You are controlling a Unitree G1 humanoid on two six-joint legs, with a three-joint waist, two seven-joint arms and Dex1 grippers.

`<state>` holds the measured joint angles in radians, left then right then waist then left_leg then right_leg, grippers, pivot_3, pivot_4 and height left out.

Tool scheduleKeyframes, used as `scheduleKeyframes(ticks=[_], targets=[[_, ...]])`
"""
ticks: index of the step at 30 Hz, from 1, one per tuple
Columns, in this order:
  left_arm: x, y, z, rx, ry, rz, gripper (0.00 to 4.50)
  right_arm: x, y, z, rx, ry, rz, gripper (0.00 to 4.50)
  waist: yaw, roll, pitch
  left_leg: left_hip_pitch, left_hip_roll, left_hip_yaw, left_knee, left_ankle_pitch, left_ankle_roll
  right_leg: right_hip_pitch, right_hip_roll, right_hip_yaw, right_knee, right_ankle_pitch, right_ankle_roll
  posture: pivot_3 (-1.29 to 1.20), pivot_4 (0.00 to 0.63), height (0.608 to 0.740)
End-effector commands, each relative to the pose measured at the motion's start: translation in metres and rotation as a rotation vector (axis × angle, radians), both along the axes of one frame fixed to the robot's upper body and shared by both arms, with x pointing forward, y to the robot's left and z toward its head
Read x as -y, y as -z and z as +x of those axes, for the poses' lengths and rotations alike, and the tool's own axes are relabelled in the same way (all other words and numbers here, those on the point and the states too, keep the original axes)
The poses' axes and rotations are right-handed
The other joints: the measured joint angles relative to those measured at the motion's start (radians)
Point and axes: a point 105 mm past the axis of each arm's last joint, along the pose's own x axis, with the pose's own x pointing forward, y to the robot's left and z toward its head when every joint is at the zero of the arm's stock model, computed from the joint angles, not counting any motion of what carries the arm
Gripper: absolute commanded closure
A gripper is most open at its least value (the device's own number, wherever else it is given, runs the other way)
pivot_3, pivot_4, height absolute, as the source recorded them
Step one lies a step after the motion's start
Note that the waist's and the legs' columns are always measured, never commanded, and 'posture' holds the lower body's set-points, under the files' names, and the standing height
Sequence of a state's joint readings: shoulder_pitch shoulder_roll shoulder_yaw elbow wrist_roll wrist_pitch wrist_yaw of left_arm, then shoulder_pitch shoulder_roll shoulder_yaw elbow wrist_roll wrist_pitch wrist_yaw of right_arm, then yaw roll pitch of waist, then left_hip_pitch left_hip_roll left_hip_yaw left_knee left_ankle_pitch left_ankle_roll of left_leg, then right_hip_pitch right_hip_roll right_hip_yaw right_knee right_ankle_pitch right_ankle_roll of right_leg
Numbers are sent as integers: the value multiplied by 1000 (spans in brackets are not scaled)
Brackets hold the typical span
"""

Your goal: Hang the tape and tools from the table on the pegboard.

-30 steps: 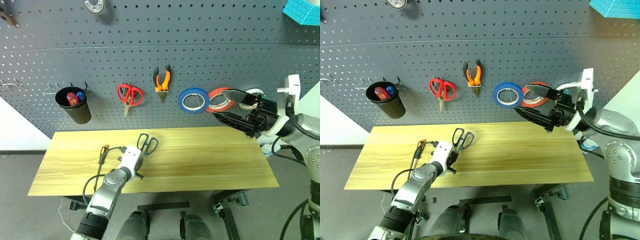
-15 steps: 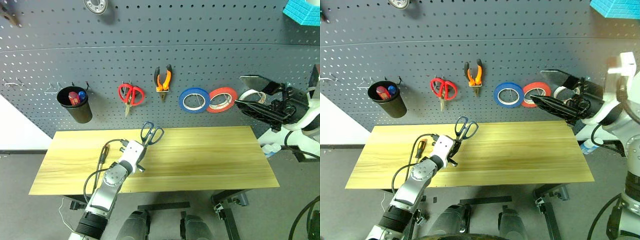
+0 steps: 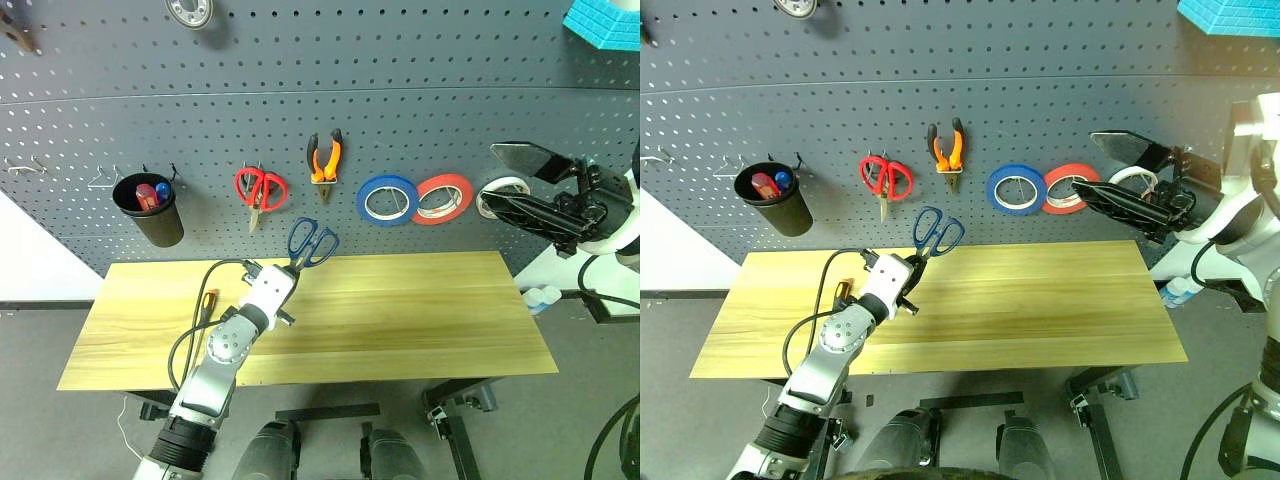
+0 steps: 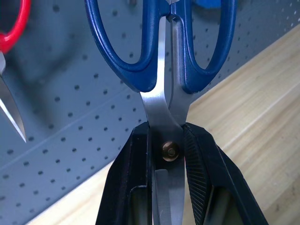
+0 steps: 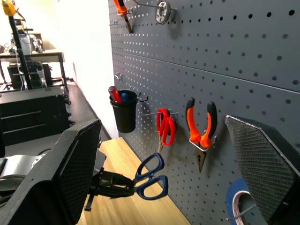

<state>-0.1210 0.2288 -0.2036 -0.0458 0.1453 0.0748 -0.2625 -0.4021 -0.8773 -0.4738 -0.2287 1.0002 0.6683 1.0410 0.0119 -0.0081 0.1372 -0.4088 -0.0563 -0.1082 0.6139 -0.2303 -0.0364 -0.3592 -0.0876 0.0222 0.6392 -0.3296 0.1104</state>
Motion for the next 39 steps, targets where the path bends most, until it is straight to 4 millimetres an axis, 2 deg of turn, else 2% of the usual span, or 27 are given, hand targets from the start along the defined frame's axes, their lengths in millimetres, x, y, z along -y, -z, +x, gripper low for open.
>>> scheduleKeyframes(ticks=[1, 13, 20, 34, 39], targets=[[-1, -29, -2, 144, -9, -14, 3866, 2, -9, -3, 50, 4, -14, 0, 1, 0, 0, 0, 0, 0, 0, 0, 0, 0, 0, 0, 0, 0, 0, -9, 142, 738], [-32, -60, -10, 368, -130, 32, 3866, 18, -12, -3, 56, 38, -26, 0, 2, 0, 3, 0, 0, 0, 1, 0, 0, -1, 0, 0, 4, 0, 0, 3, 148, 738], [-46, -75, -6, 453, -215, 30, 3866, 28, -18, -6, 73, 48, -15, 0, 3, 1, 5, 0, 0, 0, 2, 0, 0, -2, 0, 0, 6, 0, 0, 5, 149, 738], [-46, -81, 6, 481, -245, 1, 3866, 30, -23, -9, 97, 56, 5, 0, 1, 1, 5, 0, -1, 1, 4, 0, 0, -2, 0, 1, 8, 0, 0, -9, 139, 738], [-60, -79, -1, 488, -291, 15, 3866, 33, -21, -7, 94, 76, -7, 0, 0, 1, 5, 0, -1, 1, 4, 0, 0, -2, 0, 1, 9, 0, 0, -10, 138, 738]])
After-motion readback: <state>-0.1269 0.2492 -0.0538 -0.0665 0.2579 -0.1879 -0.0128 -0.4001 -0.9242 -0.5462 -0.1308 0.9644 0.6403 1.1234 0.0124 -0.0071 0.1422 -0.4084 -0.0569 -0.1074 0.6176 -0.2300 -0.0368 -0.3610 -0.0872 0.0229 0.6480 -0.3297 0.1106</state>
